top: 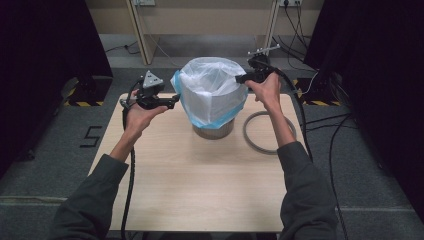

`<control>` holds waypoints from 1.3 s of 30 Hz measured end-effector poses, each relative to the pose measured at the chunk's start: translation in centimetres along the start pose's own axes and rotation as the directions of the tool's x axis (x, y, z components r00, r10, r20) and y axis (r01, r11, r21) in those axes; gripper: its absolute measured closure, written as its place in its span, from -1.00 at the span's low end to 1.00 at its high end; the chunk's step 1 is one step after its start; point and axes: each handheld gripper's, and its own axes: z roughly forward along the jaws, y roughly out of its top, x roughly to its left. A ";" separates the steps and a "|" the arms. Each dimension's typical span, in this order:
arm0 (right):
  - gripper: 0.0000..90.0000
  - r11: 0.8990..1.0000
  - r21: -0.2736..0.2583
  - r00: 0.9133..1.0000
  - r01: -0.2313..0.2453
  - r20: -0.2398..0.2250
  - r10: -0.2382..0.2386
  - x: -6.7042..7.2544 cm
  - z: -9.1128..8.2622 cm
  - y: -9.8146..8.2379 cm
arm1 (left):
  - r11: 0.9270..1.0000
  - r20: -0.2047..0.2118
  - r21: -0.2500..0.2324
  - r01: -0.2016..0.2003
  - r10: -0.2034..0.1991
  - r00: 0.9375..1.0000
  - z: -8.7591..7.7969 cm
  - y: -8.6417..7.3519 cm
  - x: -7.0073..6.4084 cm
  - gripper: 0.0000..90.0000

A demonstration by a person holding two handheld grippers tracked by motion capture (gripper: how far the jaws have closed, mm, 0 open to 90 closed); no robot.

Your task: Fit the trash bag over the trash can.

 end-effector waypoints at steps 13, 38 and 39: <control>-0.11 0.994 -0.109 1.000 0.016 -0.022 -0.019 0.6 -1.8 0.3 | 1.000 0.011 0.007 -0.010 0.010 1.000 0.7 -0.2 0.0 -0.39; 0.22 0.999 -0.025 0.999 0.032 -0.026 -0.033 -0.8 1.7 0.2 | 0.999 0.137 -0.033 -0.017 0.022 0.990 2.3 -0.2 -0.6 -0.33; 0.22 0.999 -0.030 0.999 0.030 -0.028 -0.031 -0.8 1.6 0.1 | 0.999 0.153 -0.033 -0.009 0.014 0.988 2.5 -0.3 -0.6 -0.30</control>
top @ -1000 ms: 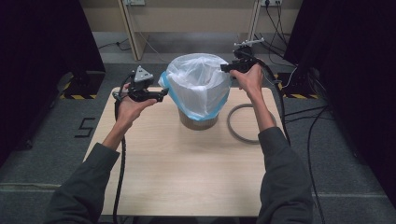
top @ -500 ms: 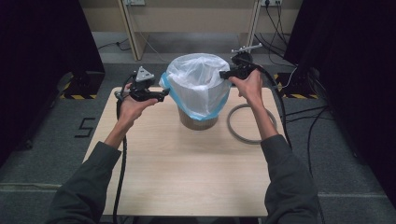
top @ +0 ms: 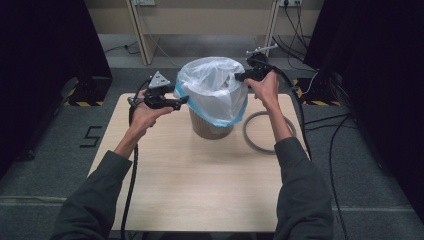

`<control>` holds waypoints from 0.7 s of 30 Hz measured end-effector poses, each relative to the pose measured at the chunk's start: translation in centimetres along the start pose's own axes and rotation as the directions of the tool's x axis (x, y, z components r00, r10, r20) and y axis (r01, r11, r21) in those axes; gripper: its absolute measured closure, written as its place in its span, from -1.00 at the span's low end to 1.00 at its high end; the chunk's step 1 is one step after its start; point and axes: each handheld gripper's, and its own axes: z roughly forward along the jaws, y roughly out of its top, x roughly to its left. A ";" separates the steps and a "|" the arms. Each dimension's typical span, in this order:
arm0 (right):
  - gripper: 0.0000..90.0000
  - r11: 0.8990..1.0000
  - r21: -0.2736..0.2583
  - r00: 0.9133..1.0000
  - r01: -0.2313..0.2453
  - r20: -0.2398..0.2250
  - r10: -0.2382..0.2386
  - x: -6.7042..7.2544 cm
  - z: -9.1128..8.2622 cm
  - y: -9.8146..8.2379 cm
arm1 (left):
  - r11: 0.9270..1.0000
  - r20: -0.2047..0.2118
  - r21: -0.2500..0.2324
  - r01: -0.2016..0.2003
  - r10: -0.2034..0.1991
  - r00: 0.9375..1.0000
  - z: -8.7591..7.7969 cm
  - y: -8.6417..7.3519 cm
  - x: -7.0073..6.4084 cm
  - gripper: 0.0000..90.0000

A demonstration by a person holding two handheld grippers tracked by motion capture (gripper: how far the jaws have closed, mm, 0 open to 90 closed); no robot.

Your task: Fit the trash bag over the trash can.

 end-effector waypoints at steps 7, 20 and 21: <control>0.21 1.000 -0.013 1.000 0.001 -0.015 -0.001 -0.1 -0.4 0.0 | 0.999 0.071 -0.012 -0.035 0.036 0.997 0.1 -0.7 0.0 0.78; 0.19 0.999 -0.033 1.000 0.016 -0.023 -0.016 0.0 -1.5 -0.3 | 0.994 0.033 0.075 -0.079 0.077 0.996 2.1 -4.5 -0.8 0.93; 0.18 0.999 -0.038 1.000 0.010 -0.026 -0.011 0.1 -1.7 -0.4 | 0.993 0.027 0.084 -0.082 0.080 0.996 2.2 -4.7 -0.7 0.93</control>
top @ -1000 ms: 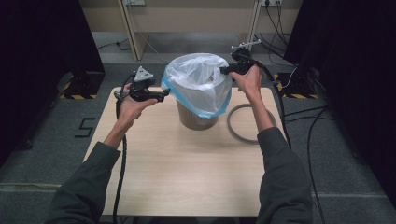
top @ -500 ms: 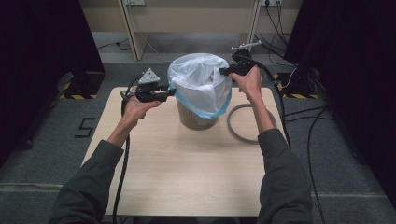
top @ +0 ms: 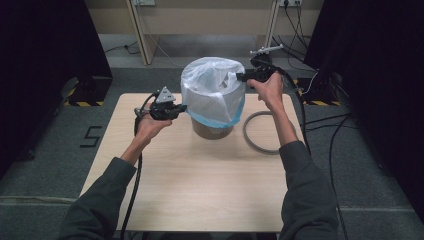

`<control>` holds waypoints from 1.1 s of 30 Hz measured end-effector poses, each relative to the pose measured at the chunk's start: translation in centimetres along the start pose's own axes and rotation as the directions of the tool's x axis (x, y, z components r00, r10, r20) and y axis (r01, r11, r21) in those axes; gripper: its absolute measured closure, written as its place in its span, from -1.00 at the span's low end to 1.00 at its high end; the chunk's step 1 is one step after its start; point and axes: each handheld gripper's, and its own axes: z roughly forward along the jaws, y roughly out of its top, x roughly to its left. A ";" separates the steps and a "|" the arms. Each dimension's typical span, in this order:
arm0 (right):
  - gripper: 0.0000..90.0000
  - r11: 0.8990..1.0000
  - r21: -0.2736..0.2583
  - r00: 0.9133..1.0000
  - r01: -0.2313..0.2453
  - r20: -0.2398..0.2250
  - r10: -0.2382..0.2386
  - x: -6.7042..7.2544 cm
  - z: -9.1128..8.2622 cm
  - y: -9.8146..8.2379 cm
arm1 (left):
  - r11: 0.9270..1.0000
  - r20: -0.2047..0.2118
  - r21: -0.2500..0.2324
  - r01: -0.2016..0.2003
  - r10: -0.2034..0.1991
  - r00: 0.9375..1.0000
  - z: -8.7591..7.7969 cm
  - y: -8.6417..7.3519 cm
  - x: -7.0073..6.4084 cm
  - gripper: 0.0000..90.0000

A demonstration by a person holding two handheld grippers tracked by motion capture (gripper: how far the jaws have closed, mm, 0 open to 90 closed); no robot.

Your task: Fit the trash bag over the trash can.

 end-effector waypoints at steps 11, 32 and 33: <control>0.05 1.000 -0.016 1.000 -0.008 -0.016 0.007 0.5 -0.8 -0.2 | 1.000 0.008 0.008 0.028 -0.028 1.000 0.1 -0.4 -0.1 0.66; 0.10 1.000 -0.010 0.997 0.009 0.077 -0.008 0.1 0.5 1.3 | 0.993 -0.020 -0.104 0.051 -0.053 0.998 -4.8 2.6 -0.8 -0.21; 0.05 1.000 -0.022 0.997 0.016 0.077 -0.014 0.4 0.1 1.4 | 0.994 -0.022 -0.103 0.046 -0.048 0.999 -4.9 2.6 -0.7 -0.21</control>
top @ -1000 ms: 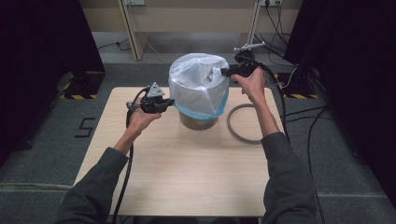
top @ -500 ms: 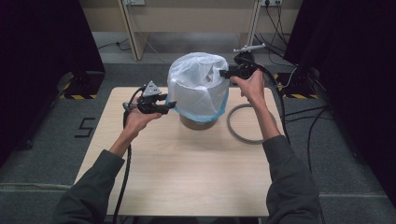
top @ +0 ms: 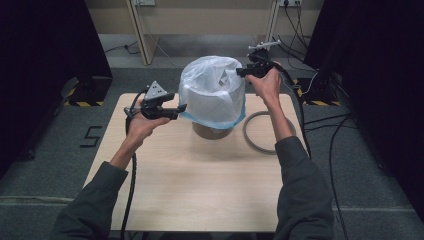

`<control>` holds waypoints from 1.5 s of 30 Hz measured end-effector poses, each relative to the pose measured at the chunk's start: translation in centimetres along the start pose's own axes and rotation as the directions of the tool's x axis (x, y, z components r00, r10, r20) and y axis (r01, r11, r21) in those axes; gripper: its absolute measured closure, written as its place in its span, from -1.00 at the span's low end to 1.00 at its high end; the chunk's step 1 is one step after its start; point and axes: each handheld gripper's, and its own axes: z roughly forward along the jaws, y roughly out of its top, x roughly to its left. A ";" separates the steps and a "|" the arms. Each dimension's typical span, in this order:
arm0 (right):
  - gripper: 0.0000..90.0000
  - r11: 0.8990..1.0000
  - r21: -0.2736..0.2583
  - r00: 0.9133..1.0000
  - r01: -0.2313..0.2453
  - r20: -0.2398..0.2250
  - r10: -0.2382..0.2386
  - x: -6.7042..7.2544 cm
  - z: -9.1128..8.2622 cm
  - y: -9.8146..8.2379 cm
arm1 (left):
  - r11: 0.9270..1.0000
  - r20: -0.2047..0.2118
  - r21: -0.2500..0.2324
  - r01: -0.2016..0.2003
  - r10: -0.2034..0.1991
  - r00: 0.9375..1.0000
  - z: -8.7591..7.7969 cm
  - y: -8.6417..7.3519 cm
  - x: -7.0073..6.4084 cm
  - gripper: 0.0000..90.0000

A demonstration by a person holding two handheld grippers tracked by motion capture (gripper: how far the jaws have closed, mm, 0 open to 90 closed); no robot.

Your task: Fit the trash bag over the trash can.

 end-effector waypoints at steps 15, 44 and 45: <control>0.12 0.993 0.103 0.998 0.053 0.040 -0.058 2.4 -0.6 -1.3 | 1.000 -0.014 -0.019 -0.008 0.008 1.000 -0.1 1.1 -0.3 -0.23; 0.11 0.995 0.091 0.999 0.031 0.012 -0.032 0.2 0.8 -0.6 | 1.000 -0.020 -0.013 0.022 -0.023 1.000 0.1 1.1 0.2 -0.27; 0.13 0.996 0.084 1.000 0.022 0.003 -0.022 -0.2 1.2 -0.5 | 1.000 -0.019 -0.010 0.021 -0.021 1.000 0.1 1.1 0.2 -0.28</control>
